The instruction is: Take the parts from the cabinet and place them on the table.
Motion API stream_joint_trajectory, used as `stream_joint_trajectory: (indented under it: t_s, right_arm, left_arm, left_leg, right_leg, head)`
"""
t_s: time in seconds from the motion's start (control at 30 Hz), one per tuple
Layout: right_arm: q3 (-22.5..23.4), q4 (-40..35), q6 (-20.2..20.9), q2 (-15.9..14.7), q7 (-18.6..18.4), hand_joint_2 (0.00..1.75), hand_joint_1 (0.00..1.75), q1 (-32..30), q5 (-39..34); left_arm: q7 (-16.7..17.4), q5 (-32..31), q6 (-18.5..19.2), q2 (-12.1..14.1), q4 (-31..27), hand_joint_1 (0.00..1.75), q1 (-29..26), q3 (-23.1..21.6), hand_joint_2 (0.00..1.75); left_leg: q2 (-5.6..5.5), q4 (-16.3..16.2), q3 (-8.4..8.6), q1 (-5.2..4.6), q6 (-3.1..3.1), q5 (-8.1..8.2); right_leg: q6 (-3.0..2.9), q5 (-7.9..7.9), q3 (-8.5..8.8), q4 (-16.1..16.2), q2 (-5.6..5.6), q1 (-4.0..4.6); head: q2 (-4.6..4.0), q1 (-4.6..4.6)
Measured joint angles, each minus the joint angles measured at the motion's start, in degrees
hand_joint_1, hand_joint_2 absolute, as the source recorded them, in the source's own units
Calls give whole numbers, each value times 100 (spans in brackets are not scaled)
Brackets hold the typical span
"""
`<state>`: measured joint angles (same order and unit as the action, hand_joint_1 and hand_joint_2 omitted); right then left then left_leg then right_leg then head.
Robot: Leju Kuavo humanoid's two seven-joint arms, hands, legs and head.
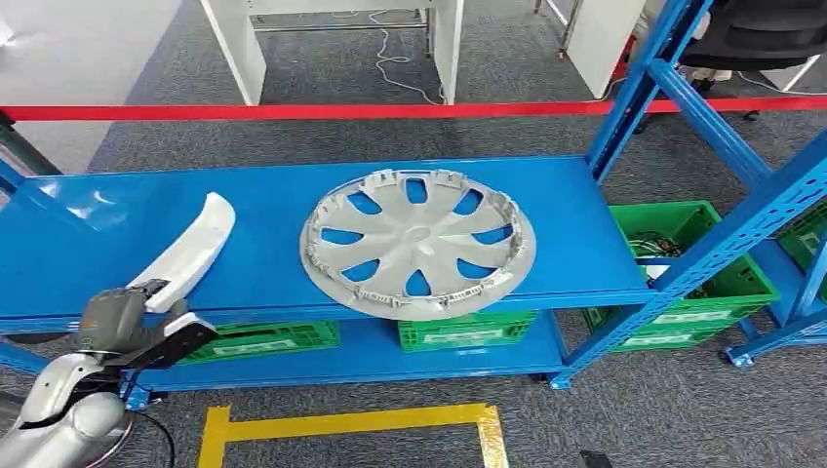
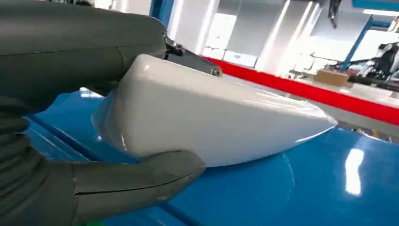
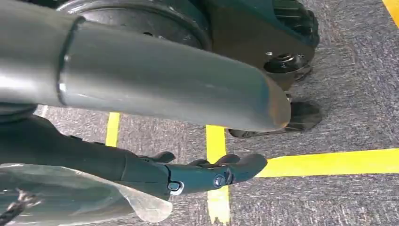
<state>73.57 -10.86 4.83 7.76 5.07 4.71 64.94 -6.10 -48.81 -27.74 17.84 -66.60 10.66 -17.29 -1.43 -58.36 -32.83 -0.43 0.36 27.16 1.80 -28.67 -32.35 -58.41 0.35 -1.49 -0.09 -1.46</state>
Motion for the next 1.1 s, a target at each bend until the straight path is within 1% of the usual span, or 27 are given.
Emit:
stream_joint_trajectory:
  t_s: [0.13,0.2,0.37,0.6,0.97,1.1]
  right_arm:
    - [0,0,0,0,15,0,0,0,-52]
    - [0,0,0,0,20,0,0,0,-57]
    - [0,0,-2,0,24,0,0,0,-68]
    - [0,0,-4,0,26,0,0,0,-72]
    - [0,0,-4,0,26,0,0,0,-74]
    - [-2,0,-4,0,26,0,0,0,-94]
  left_arm:
    - [39,-393,-387,63,-203,175,-53,-2,175]
    - [81,-578,-524,92,-336,175,-110,0,175]
    - [129,-920,-750,175,-722,175,-245,4,175]
    - [197,-1230,-951,254,-1121,175,-374,61,175]
    - [265,-1641,-1165,284,-1349,175,-482,112,175]
    - [275,-1951,-1189,282,-1495,175,-565,164,175]
  left_leg:
    - [0,0,0,0,0,0]
    - [0,0,-1,0,0,0]
    - [0,0,-2,0,0,0]
    - [0,0,-2,0,0,0]
    - [0,0,-2,0,0,0]
    - [0,0,-2,0,0,0]
  right_leg:
    - [0,0,0,0,-1,0]
    - [0,0,0,0,0,0]
    - [0,0,-1,0,-1,0]
    - [0,0,-1,0,-1,0]
    - [0,0,-1,0,0,0]
    - [0,0,-1,0,0,0]
  head:
    - [0,0]
    - [0,0]
    - [0,-4]
    - [0,-2]
    - [0,-2]
    - [0,-2]
